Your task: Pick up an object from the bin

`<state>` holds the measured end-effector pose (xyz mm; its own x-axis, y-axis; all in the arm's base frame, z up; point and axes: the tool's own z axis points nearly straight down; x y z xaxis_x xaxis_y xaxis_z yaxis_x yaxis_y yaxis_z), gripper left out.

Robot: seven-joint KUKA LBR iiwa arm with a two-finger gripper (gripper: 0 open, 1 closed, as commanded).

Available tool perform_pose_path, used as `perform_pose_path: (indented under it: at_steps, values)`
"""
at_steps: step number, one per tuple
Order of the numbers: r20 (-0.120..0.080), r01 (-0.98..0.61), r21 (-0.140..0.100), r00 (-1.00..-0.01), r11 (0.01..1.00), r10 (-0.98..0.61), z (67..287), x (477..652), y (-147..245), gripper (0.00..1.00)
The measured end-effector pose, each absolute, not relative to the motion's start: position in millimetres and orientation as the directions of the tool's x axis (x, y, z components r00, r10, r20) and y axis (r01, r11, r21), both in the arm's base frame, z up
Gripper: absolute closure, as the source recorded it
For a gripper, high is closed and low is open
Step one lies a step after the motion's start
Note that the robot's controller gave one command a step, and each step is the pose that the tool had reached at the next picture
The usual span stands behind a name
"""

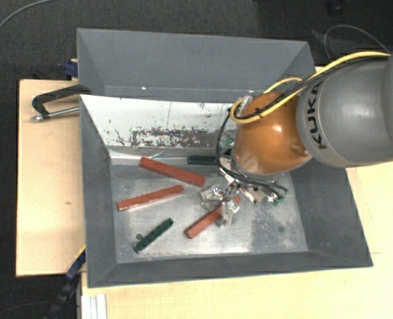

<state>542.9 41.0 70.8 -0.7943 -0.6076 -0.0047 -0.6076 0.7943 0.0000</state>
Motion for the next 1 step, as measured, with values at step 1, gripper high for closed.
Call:
perform_pose_path:
  at_steps: [1]
  values:
    - [-0.013, -0.611, -0.008, -0.792, 0.792, -0.611, 223.8, 536.3, 14.9, 1.00]
